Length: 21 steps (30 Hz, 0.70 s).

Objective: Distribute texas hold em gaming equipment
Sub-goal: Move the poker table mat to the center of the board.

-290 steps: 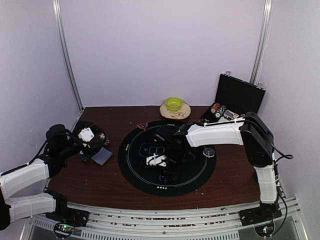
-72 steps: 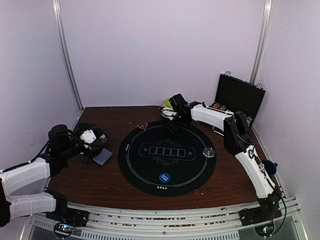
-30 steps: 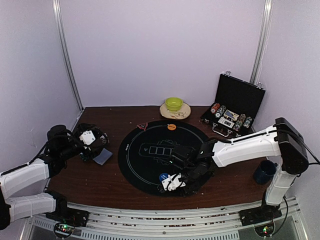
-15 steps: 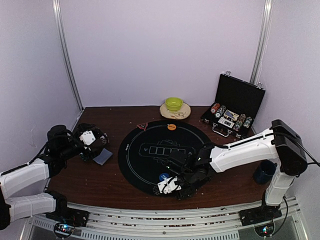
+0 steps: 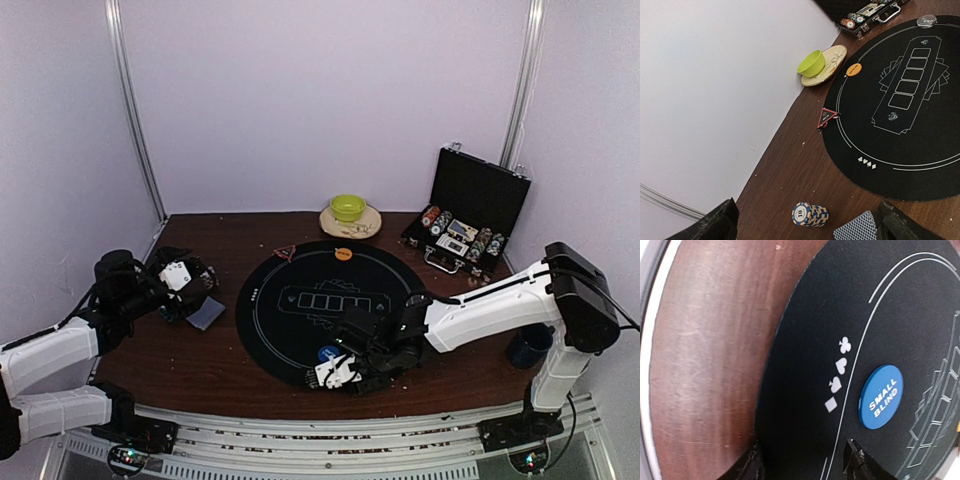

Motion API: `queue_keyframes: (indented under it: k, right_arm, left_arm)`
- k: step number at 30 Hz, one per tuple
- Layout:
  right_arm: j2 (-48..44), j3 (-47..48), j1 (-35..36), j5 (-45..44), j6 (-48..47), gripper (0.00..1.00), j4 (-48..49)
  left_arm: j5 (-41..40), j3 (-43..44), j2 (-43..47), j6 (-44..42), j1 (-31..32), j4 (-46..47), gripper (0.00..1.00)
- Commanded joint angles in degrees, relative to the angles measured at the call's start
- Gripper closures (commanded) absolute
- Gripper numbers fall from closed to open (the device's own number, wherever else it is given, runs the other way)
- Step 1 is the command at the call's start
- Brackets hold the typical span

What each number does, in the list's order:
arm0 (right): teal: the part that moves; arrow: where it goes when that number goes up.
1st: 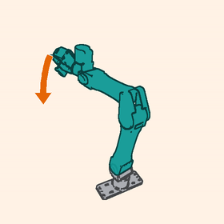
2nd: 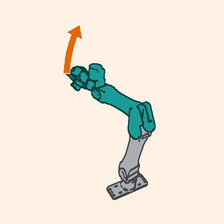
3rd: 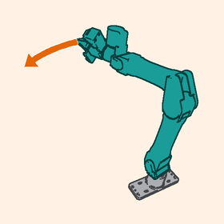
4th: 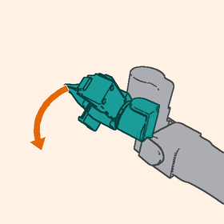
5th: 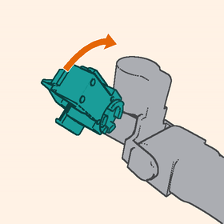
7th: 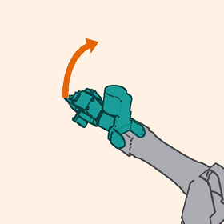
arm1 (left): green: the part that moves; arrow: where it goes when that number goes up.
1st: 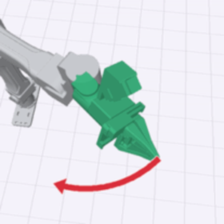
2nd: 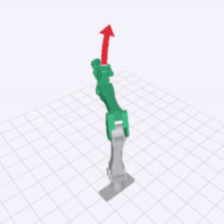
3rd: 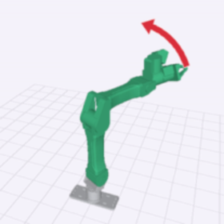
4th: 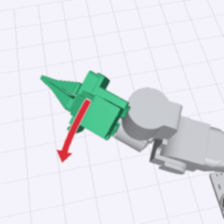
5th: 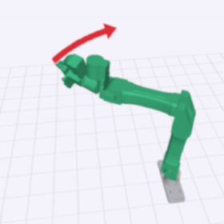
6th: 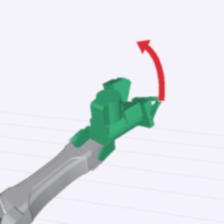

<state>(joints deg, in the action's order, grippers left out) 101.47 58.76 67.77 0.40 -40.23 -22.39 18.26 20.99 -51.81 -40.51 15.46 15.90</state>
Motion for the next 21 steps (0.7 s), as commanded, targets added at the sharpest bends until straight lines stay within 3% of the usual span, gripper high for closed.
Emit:
queue_keyframes:
  k: [1, 9, 17, 21]
  right_arm:
    - [1.41, -2.74, -0.7, -6.64, -0.12, 0.5, 1.74]
    - [2.11, -2.25, -0.66, -5.35, -0.12, 0.64, 0.67]
    - [1.75, 1.05, -0.62, 2.43, -1.4, 0.99, -5.79]
    - [1.67, 2.04, -0.2, 5.13, -2.22, 1.0, -7.67]
  left_arm:
    - [0.42, -0.34, -0.13, -0.45, -0.35, 1.24, 0.02]
    - [0.48, -0.52, 0.24, -0.44, -0.35, 1.3, 0.02]
    - [0.25, -0.43, -0.39, -0.53, -0.39, 1.33, 0.02]
    - [0.26, -0.43, -0.22, -0.54, -0.37, 1.24, 0.02]
